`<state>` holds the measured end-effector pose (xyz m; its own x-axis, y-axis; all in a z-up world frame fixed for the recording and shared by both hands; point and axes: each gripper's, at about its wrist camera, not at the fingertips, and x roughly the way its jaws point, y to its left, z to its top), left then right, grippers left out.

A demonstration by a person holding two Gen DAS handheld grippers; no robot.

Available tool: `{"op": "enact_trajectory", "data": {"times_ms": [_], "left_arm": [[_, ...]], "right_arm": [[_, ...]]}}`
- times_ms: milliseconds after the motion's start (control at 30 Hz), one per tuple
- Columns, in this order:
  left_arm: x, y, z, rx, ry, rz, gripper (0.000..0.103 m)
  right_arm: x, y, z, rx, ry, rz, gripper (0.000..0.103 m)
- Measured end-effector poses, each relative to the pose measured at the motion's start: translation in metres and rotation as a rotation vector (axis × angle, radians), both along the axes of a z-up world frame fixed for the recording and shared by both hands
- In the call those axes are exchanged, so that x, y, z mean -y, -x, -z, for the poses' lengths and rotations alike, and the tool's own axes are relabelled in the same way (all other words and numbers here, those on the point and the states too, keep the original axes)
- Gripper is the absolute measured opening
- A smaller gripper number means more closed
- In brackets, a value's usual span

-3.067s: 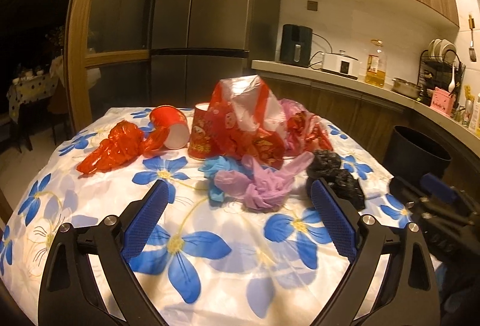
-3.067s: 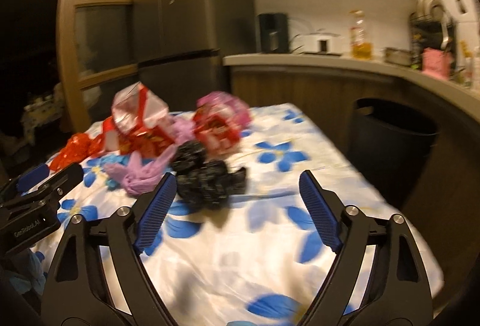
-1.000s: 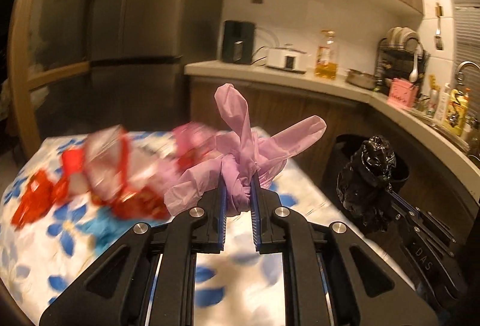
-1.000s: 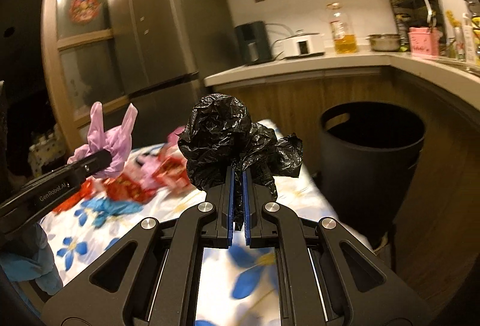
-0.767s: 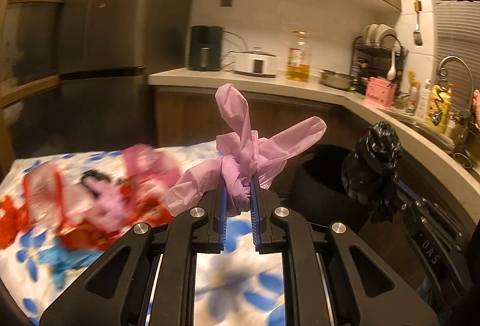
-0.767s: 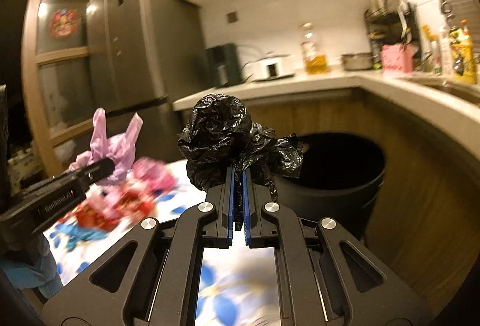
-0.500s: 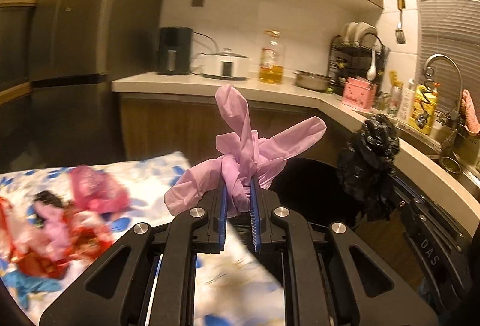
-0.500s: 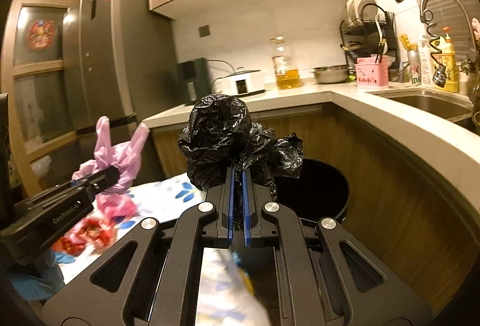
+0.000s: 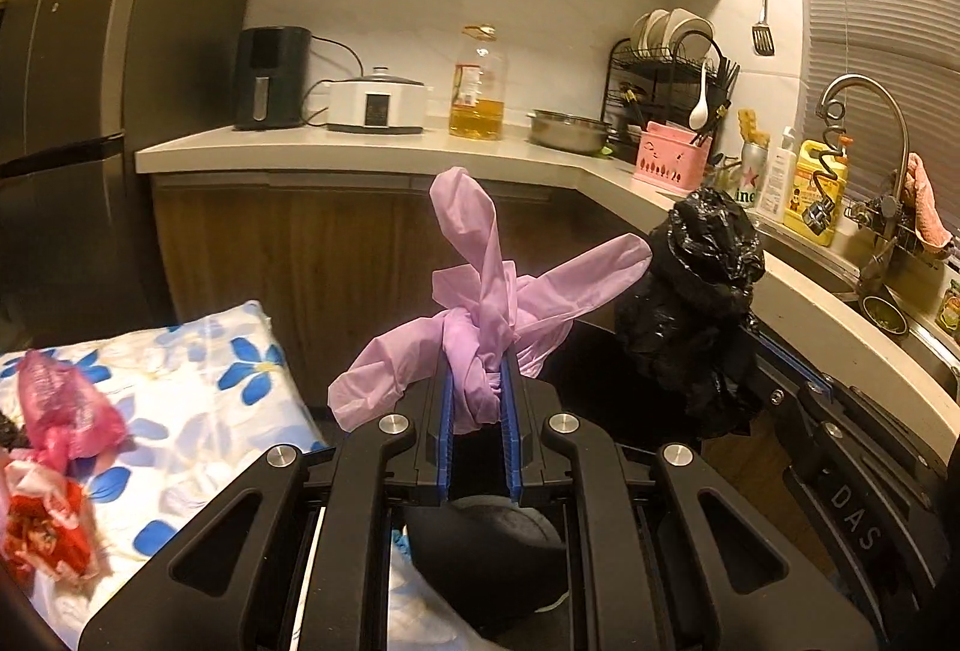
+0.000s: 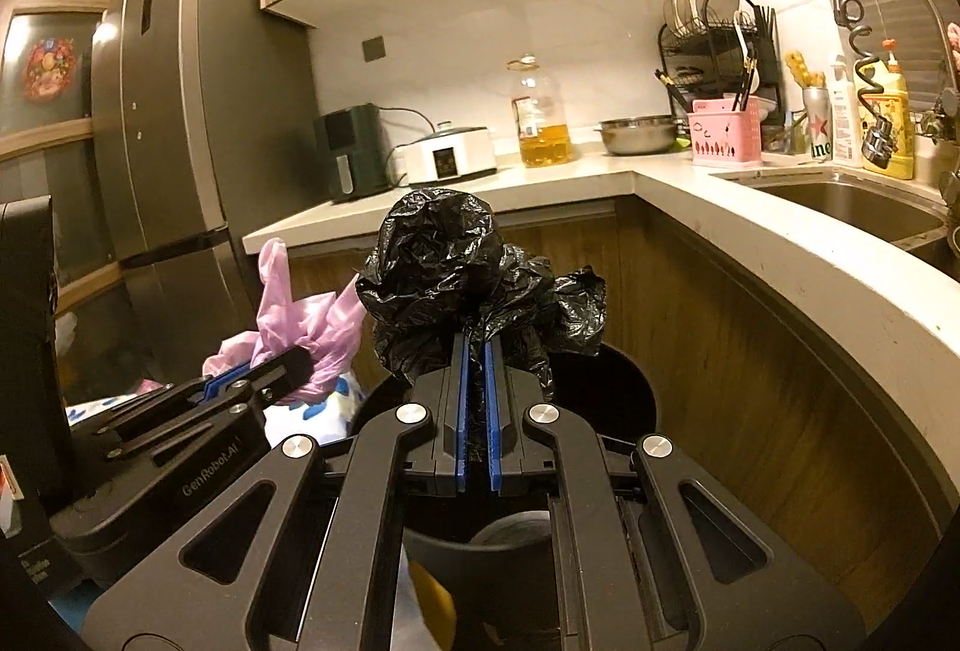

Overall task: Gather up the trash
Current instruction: 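Carry the black bag and lilac glove over the black bin with both grippers, then open both grippers to drop the bag and glove into the bin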

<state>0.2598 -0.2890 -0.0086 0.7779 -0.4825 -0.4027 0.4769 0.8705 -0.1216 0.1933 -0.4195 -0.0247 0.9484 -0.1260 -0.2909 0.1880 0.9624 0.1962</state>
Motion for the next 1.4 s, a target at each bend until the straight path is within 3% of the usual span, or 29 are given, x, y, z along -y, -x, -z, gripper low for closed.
{"op": "enact_trajectory", "data": {"times_ms": [433,533,667,900,1067,1200,1400], "left_arm": [[0.02,-0.024,0.015,-0.049,0.007,0.056,0.017],[0.021,-0.026,0.018,-0.055,0.005,0.069,0.026],[0.016,-0.029,0.02,-0.065,0.019,0.061,0.044],[-0.009,-0.03,0.024,-0.09,0.05,-0.039,0.076],[-0.024,-0.014,0.021,-0.045,-0.014,-0.127,0.087],[-0.045,-0.001,0.022,-0.035,-0.043,-0.201,0.09],[-0.085,0.022,0.023,-0.048,-0.025,-0.293,0.095]], "right_arm": [[0.02,-0.023,0.009,-0.031,-0.029,-0.006,0.006],[0.025,-0.028,0.01,-0.039,-0.036,-0.007,0.012],[0.029,-0.031,0.013,-0.047,-0.05,0.0,0.027],[0.028,-0.028,0.017,-0.06,-0.059,0.005,0.047],[0.017,-0.022,0.018,-0.07,-0.033,0.006,0.061],[0.009,-0.013,0.019,-0.076,-0.016,0.012,0.071],[-0.007,0.006,0.016,-0.075,0.015,0.036,0.073]]}}
